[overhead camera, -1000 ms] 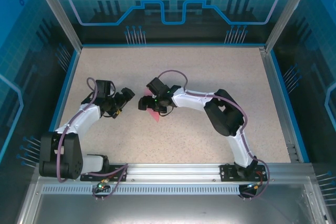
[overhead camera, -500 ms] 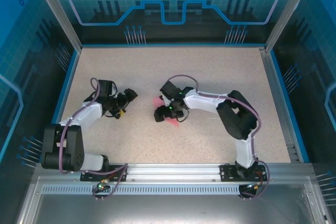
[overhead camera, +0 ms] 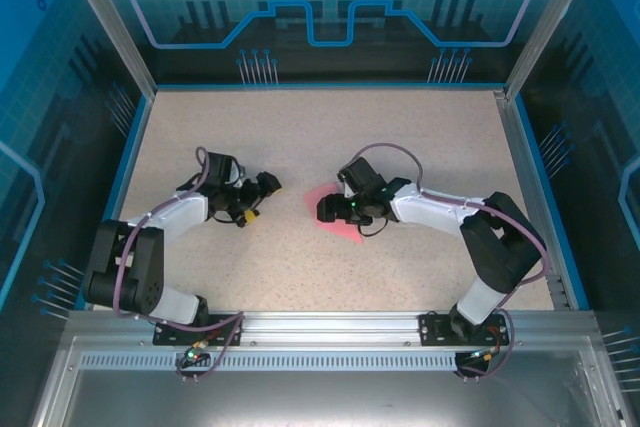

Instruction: Fold a paper plane with a square sheet of paper (pick it up from the middle)

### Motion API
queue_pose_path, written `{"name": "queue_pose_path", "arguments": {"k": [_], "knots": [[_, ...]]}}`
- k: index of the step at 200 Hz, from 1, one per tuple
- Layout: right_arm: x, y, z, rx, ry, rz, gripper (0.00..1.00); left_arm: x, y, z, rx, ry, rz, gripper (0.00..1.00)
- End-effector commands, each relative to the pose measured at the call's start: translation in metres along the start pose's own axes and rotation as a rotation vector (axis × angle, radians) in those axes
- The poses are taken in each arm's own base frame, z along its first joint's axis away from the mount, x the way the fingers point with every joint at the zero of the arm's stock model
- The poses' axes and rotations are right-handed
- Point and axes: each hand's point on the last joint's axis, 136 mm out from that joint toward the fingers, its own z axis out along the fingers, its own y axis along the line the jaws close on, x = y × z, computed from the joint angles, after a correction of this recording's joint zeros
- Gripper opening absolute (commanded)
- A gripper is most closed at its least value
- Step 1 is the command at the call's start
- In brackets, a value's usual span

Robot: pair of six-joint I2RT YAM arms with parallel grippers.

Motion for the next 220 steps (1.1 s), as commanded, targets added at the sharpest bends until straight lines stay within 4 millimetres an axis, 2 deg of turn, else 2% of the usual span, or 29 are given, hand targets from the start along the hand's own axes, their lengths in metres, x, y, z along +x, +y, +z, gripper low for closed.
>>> {"name": "queue_pose_path", "arguments": {"k": [1,72,77,145,178,220], "knots": [[-0.009,-0.004,0.013,0.004,-0.053,0.099,0.75,0.008,-0.020,0.006,0.058,0.053,0.033,0.99],[-0.013,-0.025,0.023,-0.019,-0.069,0.210,0.73,0.035,-0.039,0.018,0.102,0.155,0.079,0.98],[-0.003,-0.034,0.028,-0.004,-0.050,0.224,0.73,0.036,-0.040,0.019,0.100,0.161,0.080,0.98],[0.017,-0.058,0.040,-0.017,0.012,0.367,0.73,0.063,-0.056,0.031,0.101,0.260,0.070,0.93],[0.024,-0.068,0.043,-0.023,0.028,0.417,0.72,0.076,-0.058,0.042,0.088,0.297,0.017,0.87],[0.029,-0.078,0.042,-0.023,0.040,0.435,0.72,0.083,-0.065,0.059,0.070,0.330,0.004,0.81]]}}
